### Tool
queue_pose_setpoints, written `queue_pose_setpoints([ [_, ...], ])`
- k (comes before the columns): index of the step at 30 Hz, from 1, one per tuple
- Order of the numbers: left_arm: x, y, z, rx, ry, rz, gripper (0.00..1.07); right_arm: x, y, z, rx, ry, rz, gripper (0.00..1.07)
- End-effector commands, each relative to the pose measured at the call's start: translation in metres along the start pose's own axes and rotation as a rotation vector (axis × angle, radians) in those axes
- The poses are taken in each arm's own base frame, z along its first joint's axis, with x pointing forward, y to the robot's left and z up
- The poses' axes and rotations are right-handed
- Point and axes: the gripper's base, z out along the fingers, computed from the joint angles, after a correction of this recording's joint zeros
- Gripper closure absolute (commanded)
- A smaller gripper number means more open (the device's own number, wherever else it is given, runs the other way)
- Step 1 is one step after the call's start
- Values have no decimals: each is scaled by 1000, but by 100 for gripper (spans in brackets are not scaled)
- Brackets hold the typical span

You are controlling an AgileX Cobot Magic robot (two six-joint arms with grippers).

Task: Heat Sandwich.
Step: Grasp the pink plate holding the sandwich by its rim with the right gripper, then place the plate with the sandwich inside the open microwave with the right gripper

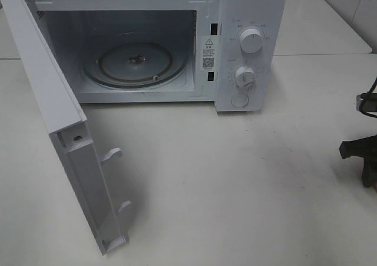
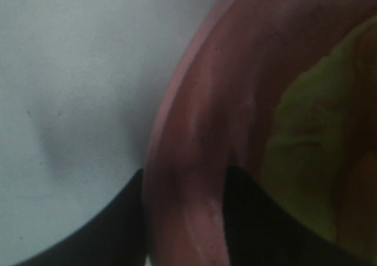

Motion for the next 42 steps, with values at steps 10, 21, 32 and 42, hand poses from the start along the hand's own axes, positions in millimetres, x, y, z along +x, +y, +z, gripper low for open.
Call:
queue_pose_setpoints([
  [10,2,0,-3,-2,-21,2,9,2,-2,0,9,26,-8,107],
  [21,2,0,-3,-2,-21,2,9,5,13,-2,52,56,-95,107],
  [32,2,0,-3,-2,-21,2,9,13,33,-6,192,100,-195,107],
  [42,2,0,-3,-2,-21,2,9,21,50,-10,259,140,-280,107],
])
